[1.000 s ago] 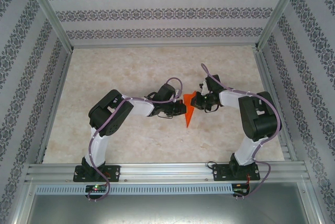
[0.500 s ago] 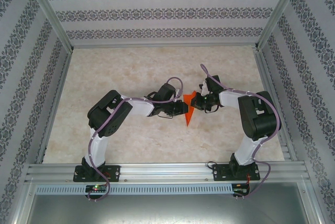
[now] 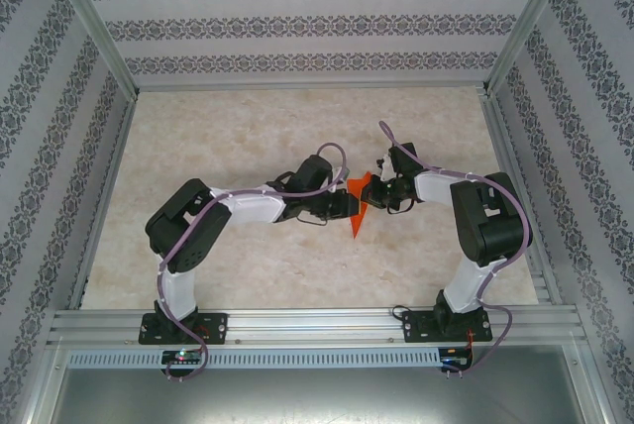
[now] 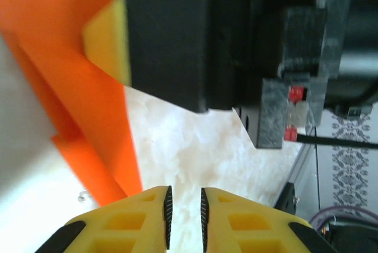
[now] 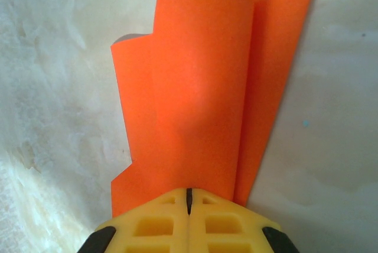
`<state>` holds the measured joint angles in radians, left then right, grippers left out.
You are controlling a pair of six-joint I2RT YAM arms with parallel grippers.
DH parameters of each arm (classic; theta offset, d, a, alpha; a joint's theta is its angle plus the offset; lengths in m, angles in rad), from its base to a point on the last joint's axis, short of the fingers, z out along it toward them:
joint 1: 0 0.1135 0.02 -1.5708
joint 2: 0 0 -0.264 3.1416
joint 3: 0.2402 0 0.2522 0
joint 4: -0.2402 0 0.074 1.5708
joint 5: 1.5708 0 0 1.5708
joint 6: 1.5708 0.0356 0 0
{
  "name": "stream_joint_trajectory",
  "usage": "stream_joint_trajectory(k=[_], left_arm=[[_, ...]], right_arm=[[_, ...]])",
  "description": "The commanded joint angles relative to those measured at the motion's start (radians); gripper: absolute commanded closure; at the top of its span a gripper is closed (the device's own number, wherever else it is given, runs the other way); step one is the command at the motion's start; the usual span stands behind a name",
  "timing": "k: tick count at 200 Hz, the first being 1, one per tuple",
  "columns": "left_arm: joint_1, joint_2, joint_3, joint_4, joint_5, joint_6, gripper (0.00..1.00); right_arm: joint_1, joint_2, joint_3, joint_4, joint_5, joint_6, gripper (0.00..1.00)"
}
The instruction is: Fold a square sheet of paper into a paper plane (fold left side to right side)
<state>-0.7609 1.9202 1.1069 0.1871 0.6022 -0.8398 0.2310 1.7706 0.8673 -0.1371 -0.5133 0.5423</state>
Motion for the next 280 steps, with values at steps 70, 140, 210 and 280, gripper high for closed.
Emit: stream_joint_trajectory(k=[70,140,210,280], left_arm=[[-0.035,0.101,0.042,-0.004,0.041,-0.026,0.77],[-0.051,0.135,0.043,-0.023,0.031,-0.039,0.78],[-0.054,0.141,0.035,-0.08,0.004,-0.053,0.8],[-0.054,0.189,0.079,-0.2,-0.008,-0.064,0.85]], right_arm=[[-0.008,0.044,-0.03,-0.076,0.045,-0.025,1.0],[-0.009,0.046,-0.025,-0.084,0.047,-0.027,1.0],[-0.012,0.024,-0.031,-0.043,0.022,-0.023,1.0],[-0.017,-0.022,0.01,-0.03,-0.014,-0.025,1.0]])
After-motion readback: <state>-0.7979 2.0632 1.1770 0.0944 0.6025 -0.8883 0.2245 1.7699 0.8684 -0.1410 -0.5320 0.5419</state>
